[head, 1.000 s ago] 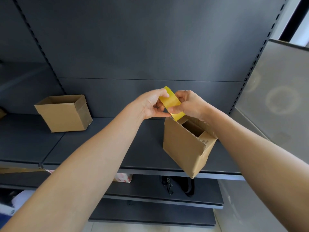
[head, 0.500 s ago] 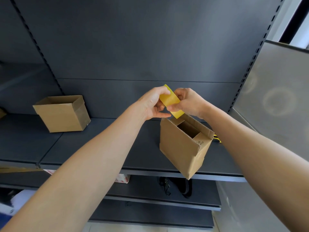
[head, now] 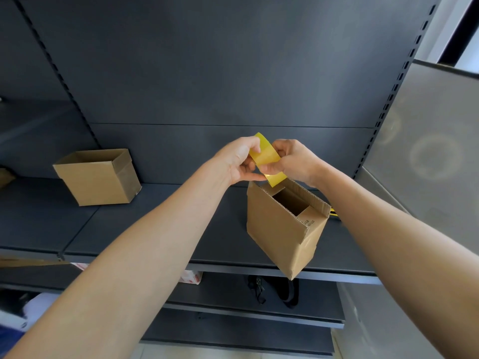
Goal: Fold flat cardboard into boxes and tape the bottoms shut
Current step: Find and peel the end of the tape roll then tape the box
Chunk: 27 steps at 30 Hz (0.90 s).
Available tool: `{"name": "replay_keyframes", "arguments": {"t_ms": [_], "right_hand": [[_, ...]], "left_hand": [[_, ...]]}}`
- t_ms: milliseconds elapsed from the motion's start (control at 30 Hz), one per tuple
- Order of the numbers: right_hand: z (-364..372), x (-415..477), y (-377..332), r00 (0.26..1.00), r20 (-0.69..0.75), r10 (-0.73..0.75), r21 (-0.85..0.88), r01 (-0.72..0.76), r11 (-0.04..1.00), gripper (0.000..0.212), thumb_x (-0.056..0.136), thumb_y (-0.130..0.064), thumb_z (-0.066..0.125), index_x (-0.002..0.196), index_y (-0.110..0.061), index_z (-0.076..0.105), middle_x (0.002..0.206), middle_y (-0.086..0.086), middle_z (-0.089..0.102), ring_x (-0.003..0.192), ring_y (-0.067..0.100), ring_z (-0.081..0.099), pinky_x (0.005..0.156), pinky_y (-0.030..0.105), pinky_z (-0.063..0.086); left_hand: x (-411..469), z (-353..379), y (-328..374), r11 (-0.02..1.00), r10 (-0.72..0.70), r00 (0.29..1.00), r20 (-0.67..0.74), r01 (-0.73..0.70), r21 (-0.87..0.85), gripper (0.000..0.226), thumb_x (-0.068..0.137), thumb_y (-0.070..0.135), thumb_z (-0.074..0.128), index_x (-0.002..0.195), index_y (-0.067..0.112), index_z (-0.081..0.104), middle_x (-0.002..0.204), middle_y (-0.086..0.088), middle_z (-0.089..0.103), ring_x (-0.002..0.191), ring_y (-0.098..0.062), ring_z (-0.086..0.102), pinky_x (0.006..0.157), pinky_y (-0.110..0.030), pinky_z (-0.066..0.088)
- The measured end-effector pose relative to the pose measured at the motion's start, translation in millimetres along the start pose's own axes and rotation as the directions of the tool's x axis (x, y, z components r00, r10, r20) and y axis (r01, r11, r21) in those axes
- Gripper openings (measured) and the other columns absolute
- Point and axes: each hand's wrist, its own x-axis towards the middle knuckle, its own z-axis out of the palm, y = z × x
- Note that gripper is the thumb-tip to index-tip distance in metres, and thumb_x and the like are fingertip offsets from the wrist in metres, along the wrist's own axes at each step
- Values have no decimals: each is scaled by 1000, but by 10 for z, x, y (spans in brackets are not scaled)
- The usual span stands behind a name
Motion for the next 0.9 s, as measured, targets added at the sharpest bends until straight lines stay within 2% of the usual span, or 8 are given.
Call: {"name": "replay_keyframes", "arguments": {"t_ms": [67, 200, 267, 467, 633, 800, 900], "right_hand": [[-21, 2, 2, 1000, -5, 2, -5, -2, 1000, 31, 79, -18, 76, 105, -8, 62, 103, 10, 64, 95, 24, 60, 86, 40, 50], [-53, 8, -6, 1000, -4, -9, -13, 9, 1000, 24, 78, -17, 76, 97, -13, 62, 89, 1, 63, 84, 16, 58, 74, 31, 48], [-55, 8, 0, 1000, 1, -8, -13, 8, 1000, 25, 78, -17, 75, 99, -12, 63, 92, 3, 63, 85, 16, 58, 77, 32, 49], [-69, -10, 24, 1000, 7, 3, -29, -3, 1000, 33, 79, -19, 76, 106, -7, 62, 105, 12, 65, 97, 26, 60, 87, 41, 49], [-68, -15, 38, 1000, 11, 15, -38, -15, 999, 34, 79, -19, 76, 107, -7, 62, 107, 14, 64, 101, 30, 59, 93, 47, 48], [-62, -31, 37, 1000, 3, 21, -14, -21, 1000, 34, 78, -19, 76, 107, -8, 62, 106, 13, 65, 100, 28, 60, 92, 46, 49], [-60, -43, 29, 1000, 0, 16, -7, -16, 1000, 32, 78, -18, 76, 106, -9, 62, 104, 11, 65, 96, 25, 60, 88, 41, 50]], "left_hand": [[-11, -6, -4, 999, -3, 999, 35, 4, -32, 14, 80, 5, 52, 92, 12, 50, 72, -6, 42, 56, -14, 42, 68, -52, 59], [-32, -2, -5, 1000, 3, 997, 82, -2, -14, 15, 85, 14, 65, 98, 14, 57, 87, -8, 52, 73, -17, 52, 69, -51, 59], [-30, 18, 5, 1000, 5, 997, 76, -5, 11, 14, 85, 14, 66, 96, 13, 57, 89, -9, 54, 81, -20, 53, 73, -51, 58], [-7, 36, 4, 999, -31, 997, 64, 32, -23, 20, 84, 11, 64, 101, 12, 53, 85, -9, 50, 73, -18, 51, 71, -50, 59], [-2, 71, 6, 999, -34, 999, 36, 35, -12, 13, 83, 8, 60, 91, 12, 52, 75, -7, 44, 65, -16, 45, 66, -50, 59], [-30, 84, 8, 1000, -16, 999, 43, 15, 13, 12, 83, 6, 58, 92, 12, 52, 82, -10, 47, 85, -25, 50, 61, -47, 59], [-38, 60, 17, 1000, -15, 998, 62, 14, 8, 16, 83, 6, 58, 98, 11, 53, 88, -12, 47, 87, -25, 48, 64, -48, 60]]}}
